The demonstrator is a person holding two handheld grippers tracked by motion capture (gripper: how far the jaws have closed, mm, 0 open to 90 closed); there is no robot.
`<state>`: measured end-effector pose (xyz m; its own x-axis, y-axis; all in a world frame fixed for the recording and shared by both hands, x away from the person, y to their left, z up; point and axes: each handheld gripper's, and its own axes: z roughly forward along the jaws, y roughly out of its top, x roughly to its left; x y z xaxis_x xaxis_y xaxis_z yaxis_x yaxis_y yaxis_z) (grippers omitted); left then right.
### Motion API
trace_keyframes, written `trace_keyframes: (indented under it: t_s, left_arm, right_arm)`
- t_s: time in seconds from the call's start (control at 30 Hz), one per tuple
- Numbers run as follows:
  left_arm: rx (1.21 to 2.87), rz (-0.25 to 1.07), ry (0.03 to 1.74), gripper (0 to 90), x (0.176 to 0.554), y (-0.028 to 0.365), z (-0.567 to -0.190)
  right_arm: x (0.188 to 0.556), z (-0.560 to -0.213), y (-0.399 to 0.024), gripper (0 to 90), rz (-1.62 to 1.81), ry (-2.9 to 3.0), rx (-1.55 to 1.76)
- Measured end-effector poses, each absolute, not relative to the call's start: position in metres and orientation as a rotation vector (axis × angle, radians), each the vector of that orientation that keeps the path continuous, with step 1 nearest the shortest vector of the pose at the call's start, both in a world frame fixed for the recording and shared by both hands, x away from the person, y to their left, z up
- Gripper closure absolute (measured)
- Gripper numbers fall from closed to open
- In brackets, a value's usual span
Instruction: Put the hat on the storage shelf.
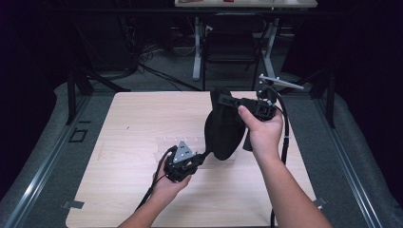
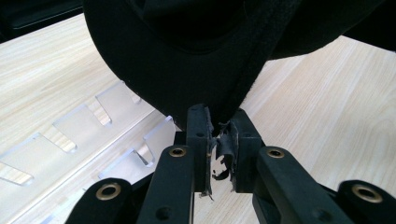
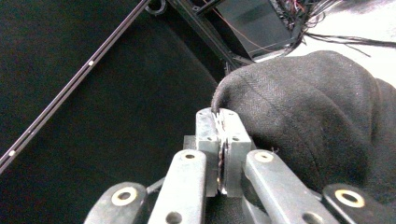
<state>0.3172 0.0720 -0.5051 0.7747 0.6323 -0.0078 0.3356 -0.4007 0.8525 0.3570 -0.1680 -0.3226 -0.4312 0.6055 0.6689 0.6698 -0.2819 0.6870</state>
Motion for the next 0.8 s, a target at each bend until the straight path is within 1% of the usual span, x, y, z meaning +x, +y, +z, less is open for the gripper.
trace_keyframes:
  t_s: [0.27, 0.53, 0.77, 0.8]
  left_arm:
    - [2.014, 0.399, 0.733, 82.7, 0.316, 0.076, -0.51]
    - [2.024, 0.468, 0.714, 84.6, 0.311, 0.075, -0.513]
    - [2.033, 0.5, 0.728, 85.8, 0.31, 0.078, -0.519]
    - [2.03, 0.489, 0.737, 85.8, 0.31, 0.079, -0.521]
  right_arm:
    - [0.36, -0.324, -0.156, 87.9, -1.824, -1.85, -1.604]
    - [0.361, -0.325, -0.147, 86.2, -1.822, -1.843, -1.538]
    - [0.358, -0.324, -0.156, 86.8, -1.839, -1.84, -1.539]
    - [0.358, -0.324, -0.158, 86.8, -1.84, -1.838, -1.544]
